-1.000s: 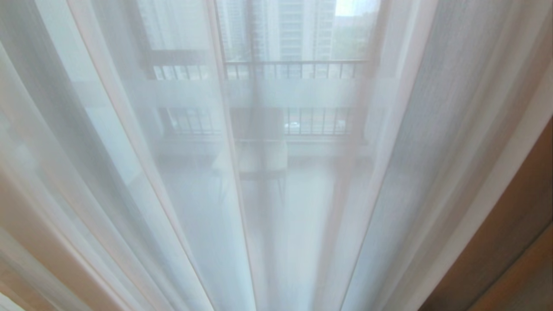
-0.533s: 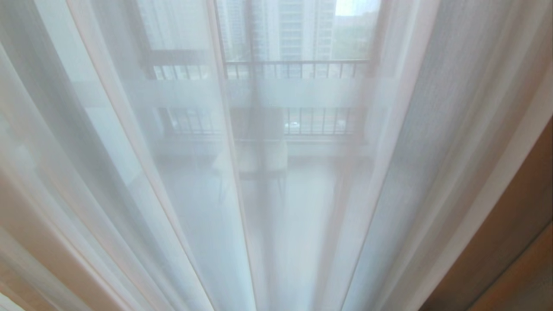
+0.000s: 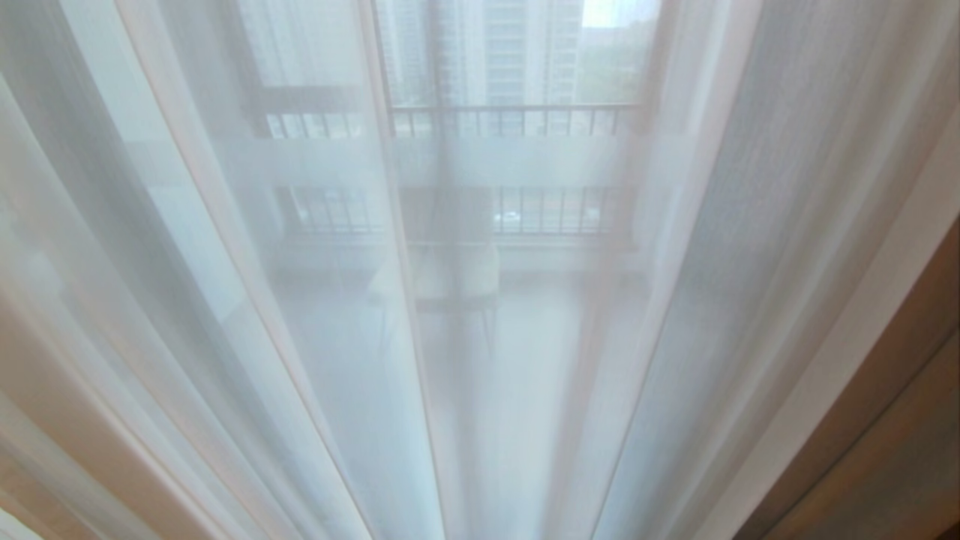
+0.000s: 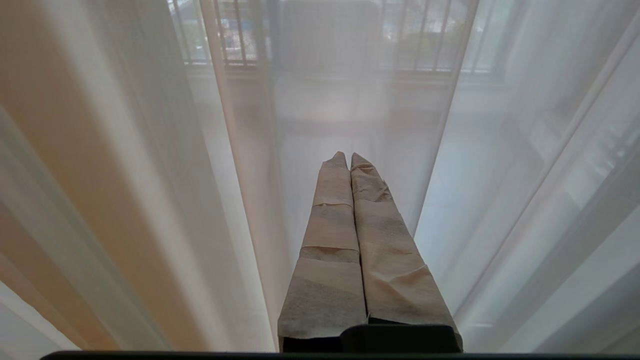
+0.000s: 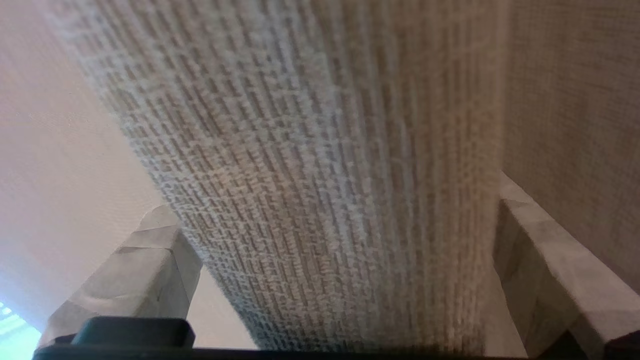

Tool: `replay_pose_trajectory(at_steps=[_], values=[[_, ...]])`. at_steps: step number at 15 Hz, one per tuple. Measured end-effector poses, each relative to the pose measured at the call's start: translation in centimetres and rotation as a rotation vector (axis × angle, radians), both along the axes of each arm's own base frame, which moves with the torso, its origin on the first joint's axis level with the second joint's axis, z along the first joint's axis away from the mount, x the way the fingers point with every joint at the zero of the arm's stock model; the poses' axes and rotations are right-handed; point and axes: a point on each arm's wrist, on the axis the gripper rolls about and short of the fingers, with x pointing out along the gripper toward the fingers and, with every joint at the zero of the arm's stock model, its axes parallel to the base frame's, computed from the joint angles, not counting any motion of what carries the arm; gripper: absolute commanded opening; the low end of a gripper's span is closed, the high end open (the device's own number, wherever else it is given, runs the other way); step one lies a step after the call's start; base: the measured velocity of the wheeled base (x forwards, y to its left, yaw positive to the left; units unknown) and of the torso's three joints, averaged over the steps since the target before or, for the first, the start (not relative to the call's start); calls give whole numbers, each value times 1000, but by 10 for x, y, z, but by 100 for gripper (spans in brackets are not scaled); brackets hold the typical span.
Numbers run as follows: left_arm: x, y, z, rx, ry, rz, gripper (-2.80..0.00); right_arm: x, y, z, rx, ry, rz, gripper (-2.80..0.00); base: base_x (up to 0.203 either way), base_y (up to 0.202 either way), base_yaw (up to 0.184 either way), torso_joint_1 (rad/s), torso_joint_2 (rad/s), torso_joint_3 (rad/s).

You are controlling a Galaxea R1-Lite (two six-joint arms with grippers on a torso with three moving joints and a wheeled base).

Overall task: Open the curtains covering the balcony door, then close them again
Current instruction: Close the outer curtains on both sides

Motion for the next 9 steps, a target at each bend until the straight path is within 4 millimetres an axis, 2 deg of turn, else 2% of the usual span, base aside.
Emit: replay_pose_trajectory(at_steps=[1, 2, 9], values=[[0, 0, 0, 0, 0, -1, -280, 3, -2, 0, -3, -1, 10, 0, 0, 0, 0, 0, 0, 0], [0, 0, 0, 0, 0, 0, -280, 4, -3, -1, -4, -2, 13, -280, 0, 0, 0, 0, 0, 0], [0, 0, 0, 0, 0, -1, -280, 8, -5, -3, 1, 6, 15, -280, 0, 0, 0, 0, 0, 0]])
